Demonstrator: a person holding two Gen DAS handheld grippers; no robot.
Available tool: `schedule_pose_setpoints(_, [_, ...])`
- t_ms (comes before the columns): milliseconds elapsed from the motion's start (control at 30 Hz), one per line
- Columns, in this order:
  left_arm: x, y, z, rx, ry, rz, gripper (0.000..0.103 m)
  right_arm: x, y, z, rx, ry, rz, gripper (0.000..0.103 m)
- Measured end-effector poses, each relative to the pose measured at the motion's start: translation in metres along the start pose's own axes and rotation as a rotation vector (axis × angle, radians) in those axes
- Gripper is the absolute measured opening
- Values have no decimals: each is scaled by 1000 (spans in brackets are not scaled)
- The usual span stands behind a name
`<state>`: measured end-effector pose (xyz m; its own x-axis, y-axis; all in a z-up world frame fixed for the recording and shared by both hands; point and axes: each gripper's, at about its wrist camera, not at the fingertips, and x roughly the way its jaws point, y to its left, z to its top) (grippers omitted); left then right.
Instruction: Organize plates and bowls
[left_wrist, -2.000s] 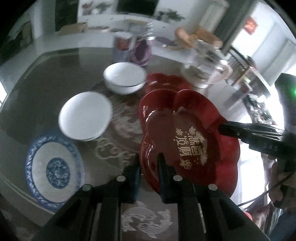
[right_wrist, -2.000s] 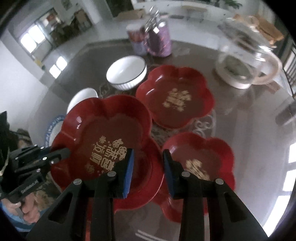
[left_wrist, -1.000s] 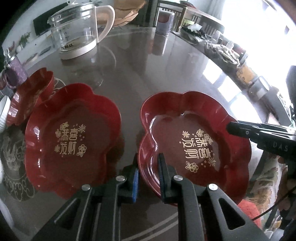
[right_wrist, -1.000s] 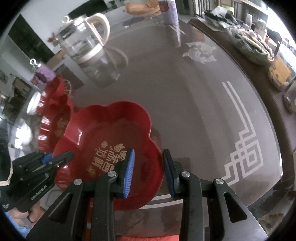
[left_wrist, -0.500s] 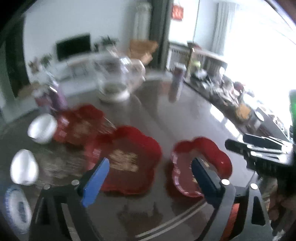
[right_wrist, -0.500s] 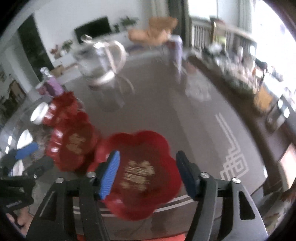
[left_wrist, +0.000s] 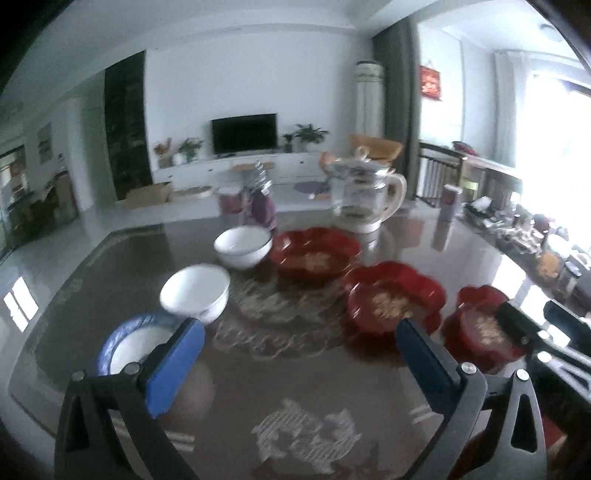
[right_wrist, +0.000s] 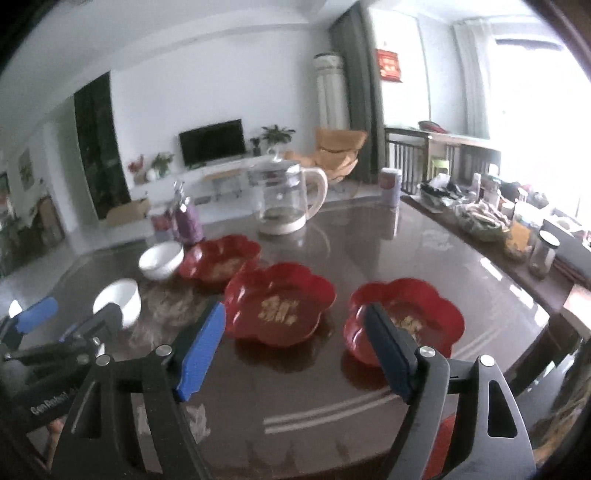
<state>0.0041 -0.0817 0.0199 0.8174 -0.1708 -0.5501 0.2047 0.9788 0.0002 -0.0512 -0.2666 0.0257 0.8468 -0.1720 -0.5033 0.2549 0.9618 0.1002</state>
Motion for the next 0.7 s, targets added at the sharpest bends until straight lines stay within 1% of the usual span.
schedule_pose_setpoints(67, [8, 3, -14, 1, 55, 1, 103, 0, 1, -7, 11, 20, 22, 81])
schedule_pose_setpoints(133, [11, 4, -22, 4, 100, -9, 103, -1, -1, -10, 16, 13, 33, 81])
schedule_pose_setpoints(200, [13, 2, -25, 2, 119, -18, 103, -2, -1, -11, 3, 12, 2, 81])
schedule_pose_setpoints(300, [9, -4, -23, 5, 107, -10, 103, -5, -3, -13, -1, -4, -29, 81])
schedule_pose_setpoints(367, [7, -6, -23, 13, 103, 7, 103, -9, -3, -16, -9, -21, -31, 81])
schedule_pose_setpoints(467, [12, -8, -21, 20, 115, 28, 103, -14, -2, -19, -30, -48, -48, 81])
schedule_pose_setpoints(567, [17, -7, -23, 13, 142, 43, 103, -13, 0, -21, -38, -46, -52, 81])
schedule_pose_setpoints(700, [20, -4, -22, -9, 158, 42, 103, -8, -5, -23, -15, -33, -39, 81])
